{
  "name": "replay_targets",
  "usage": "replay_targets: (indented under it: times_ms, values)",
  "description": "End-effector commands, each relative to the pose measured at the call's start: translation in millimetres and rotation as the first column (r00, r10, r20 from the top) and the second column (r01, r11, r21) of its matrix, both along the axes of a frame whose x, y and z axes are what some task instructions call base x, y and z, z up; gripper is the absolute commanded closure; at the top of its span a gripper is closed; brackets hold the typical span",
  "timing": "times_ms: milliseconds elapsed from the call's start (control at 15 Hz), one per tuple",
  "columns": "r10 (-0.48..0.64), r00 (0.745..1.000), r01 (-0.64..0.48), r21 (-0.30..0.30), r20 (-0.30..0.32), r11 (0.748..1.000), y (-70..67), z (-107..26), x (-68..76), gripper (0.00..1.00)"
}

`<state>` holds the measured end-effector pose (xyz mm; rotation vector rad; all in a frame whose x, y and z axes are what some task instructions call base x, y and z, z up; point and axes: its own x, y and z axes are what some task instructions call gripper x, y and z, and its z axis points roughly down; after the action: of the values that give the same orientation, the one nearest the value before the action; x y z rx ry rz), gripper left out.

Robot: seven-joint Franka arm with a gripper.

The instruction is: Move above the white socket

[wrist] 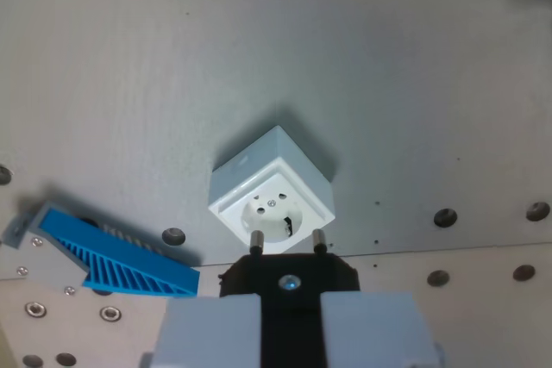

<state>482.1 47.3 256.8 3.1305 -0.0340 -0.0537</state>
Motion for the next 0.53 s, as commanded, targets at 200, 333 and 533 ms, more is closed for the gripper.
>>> replay_targets:
  times_ms: [200, 333, 533]
  values:
    - [0.205, 0.974, -0.205, -0.007, 0.095, 0.979, 0.9, -19.8, -13.5, 1.00]
    - [0.246, 0.965, -0.246, -0.011, 0.094, 0.969, 1.1, -26.9, -18.5, 1.00]
    - [0.300, 0.949, -0.300, -0.019, 0.094, 0.954, 1.3, -38.0, -26.7, 1.00]
